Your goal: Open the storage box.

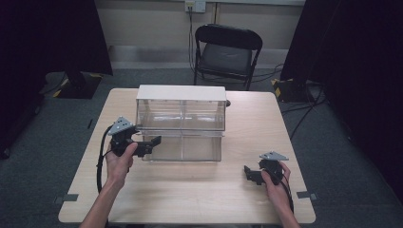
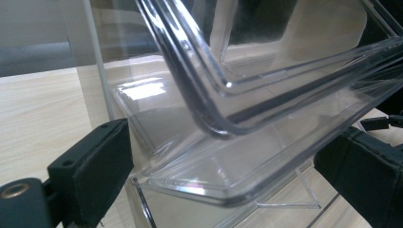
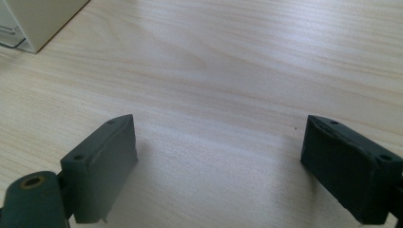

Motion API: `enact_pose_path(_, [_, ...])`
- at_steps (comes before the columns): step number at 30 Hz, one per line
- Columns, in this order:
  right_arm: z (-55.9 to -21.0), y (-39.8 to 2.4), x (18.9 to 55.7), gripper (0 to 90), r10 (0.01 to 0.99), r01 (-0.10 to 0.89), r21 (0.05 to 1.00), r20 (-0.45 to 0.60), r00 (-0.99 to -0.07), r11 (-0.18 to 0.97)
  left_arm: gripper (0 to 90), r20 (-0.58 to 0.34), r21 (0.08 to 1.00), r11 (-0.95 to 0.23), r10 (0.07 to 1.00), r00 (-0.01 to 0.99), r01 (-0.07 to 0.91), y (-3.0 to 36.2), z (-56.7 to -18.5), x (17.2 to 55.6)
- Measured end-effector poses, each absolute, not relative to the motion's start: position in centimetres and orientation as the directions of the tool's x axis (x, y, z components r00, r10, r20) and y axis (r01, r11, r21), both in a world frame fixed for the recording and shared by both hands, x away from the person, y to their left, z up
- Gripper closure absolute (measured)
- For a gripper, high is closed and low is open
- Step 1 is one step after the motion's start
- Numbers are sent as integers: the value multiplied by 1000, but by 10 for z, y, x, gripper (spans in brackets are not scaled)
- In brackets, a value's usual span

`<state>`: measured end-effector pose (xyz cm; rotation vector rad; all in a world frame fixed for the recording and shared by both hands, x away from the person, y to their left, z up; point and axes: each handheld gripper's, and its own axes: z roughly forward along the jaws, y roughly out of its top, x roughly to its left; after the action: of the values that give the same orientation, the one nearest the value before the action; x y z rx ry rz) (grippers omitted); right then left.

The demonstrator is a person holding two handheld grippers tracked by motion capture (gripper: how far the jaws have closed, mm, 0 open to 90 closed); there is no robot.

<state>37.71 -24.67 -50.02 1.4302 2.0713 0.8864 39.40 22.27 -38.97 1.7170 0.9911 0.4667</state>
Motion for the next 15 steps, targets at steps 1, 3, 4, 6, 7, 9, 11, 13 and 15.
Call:
enact_pose_path(1, [-500, -247, 377, 108, 938, 635, 731, -17, -347, 249, 55, -155, 915, -106, 799, 581, 390, 223, -390, 394])
enact_pose_path(3, [-500, -247, 377, 108, 938, 635, 731, -17, -347, 248, 55, -154, 914, -108, 799, 581, 390, 222, -390, 394])
enact_pose_path(4, [-500, -247, 377, 108, 938, 635, 731, -17, -347, 248, 55, -154, 914, -108, 799, 581, 390, 222, -390, 394])
enact_pose_path(6, [-500, -247, 377, 108, 938, 635, 731, -17, -347, 248, 55, -154, 914, -108, 800, 580, 391, 222, -390, 394])
enact_pose_path(7, [-500, -247, 377, 108, 938, 635, 731, -17, -347, 248, 55, -153, 914, -108, 800, 580, 390, 222, -390, 394])
enact_pose_path(9, [-500, -247, 377, 108, 938, 635, 731, -17, -347, 248, 55, -152, 914, -109, 800, 580, 390, 222, -390, 394])
enact_pose_path(11, [-500, -247, 377, 108, 938, 635, 732, -17, -347, 248, 54, -156, 914, -105, 800, 579, 391, 222, -390, 394])
enact_pose_path(13, [-500, -247, 377, 108, 938, 635, 731, -17, -347, 249, 55, -156, 914, -105, 800, 579, 391, 222, -390, 394])
enact_pose_path(15, [-500, -247, 377, 108, 938, 635, 731, -17, -347, 248, 55, -150, 913, -113, 801, 580, 392, 222, -390, 394])
